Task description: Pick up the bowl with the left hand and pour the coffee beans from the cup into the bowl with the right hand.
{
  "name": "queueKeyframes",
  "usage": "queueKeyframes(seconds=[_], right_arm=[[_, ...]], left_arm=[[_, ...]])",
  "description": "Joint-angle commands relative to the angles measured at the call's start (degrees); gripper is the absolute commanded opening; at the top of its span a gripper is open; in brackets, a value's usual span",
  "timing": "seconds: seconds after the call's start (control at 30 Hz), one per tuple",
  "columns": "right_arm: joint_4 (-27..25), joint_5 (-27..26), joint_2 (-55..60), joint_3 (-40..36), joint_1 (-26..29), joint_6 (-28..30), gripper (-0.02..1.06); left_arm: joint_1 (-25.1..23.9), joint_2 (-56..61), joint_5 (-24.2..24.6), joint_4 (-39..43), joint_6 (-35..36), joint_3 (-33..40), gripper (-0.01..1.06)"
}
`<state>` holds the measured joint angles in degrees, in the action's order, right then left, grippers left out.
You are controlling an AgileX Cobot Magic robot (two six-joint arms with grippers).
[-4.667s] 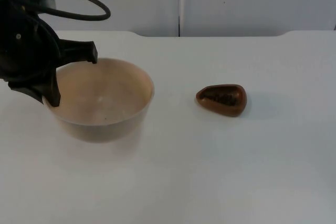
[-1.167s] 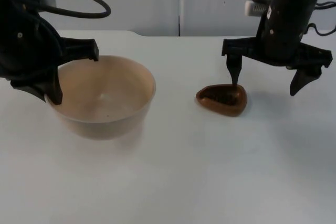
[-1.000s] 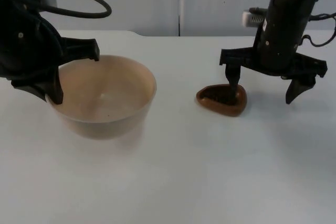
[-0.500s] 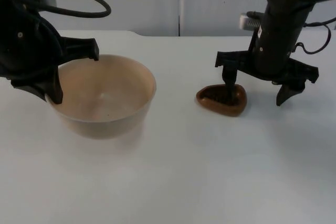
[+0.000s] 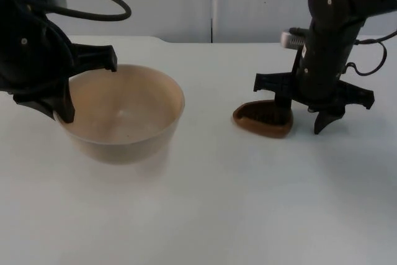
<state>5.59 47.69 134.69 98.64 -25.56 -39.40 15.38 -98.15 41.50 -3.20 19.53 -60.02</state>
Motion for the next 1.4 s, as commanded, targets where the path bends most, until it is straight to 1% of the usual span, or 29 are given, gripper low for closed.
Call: queueKeyframes(seconds=[0.0,0.5,0.67,0.77,0.8,0.83,0.87,1.0,1.03,1.1,1.23,1.37], right_arm=[[0.2,-0.6,0.0,0.5,-0.3,-0.1,0.45],[0.3,-1.4,0.0,0.5,-0.3,-0.1,0.45],[0.6,-2.6,0.0,0.5,-0.3,-0.1,0.45],[0.6,-4.2,0.0,0.5,-0.3,0.0,0.44],[0.6,-4.8,0.0,0.5,-0.3,0.0,0.42],[0.6,-4.8,0.0,0.5,-0.3,0.0,0.42],[0.6,-5.4,0.0,0.5,-0.3,0.7,0.39],[0.8,-6.3,0.0,0.5,-0.3,3.5,0.13],[0.8,-6.3,0.0,0.5,-0.3,3.5,0.13],[0.8,-7.0,0.0,0.5,-0.3,4.8,0.0],[0.8,-7.1,0.0,0.5,-0.3,4.8,0.0],[0.8,-6.8,0.0,0.5,-0.3,6.8,0.0]], left_arm=[[0.1,0.4,-0.3,-0.8,0.5,-0.3,0.0],[0.1,0.4,-0.4,-0.8,0.5,-0.3,0.0],[0.1,0.4,-0.4,-0.8,0.5,-0.3,0.0],[0.1,0.4,-0.4,-0.8,0.5,-0.3,0.0],[0.1,0.4,-0.4,-0.8,0.5,-0.3,0.0],[0.1,0.4,-0.4,-0.8,0.5,-0.3,0.0],[0.1,0.4,-0.4,-0.8,0.5,-0.3,0.0],[0.1,0.4,-0.4,-0.8,0.5,-0.3,0.0],[0.1,0.4,-0.4,-0.8,0.5,-0.3,0.0],[0.1,0.4,-0.4,-0.7,0.5,-0.3,0.0],[0.1,0.4,-0.7,-0.7,0.5,-0.3,0.0],[0.1,0.4,-0.7,-0.7,0.5,-0.3,0.0]])
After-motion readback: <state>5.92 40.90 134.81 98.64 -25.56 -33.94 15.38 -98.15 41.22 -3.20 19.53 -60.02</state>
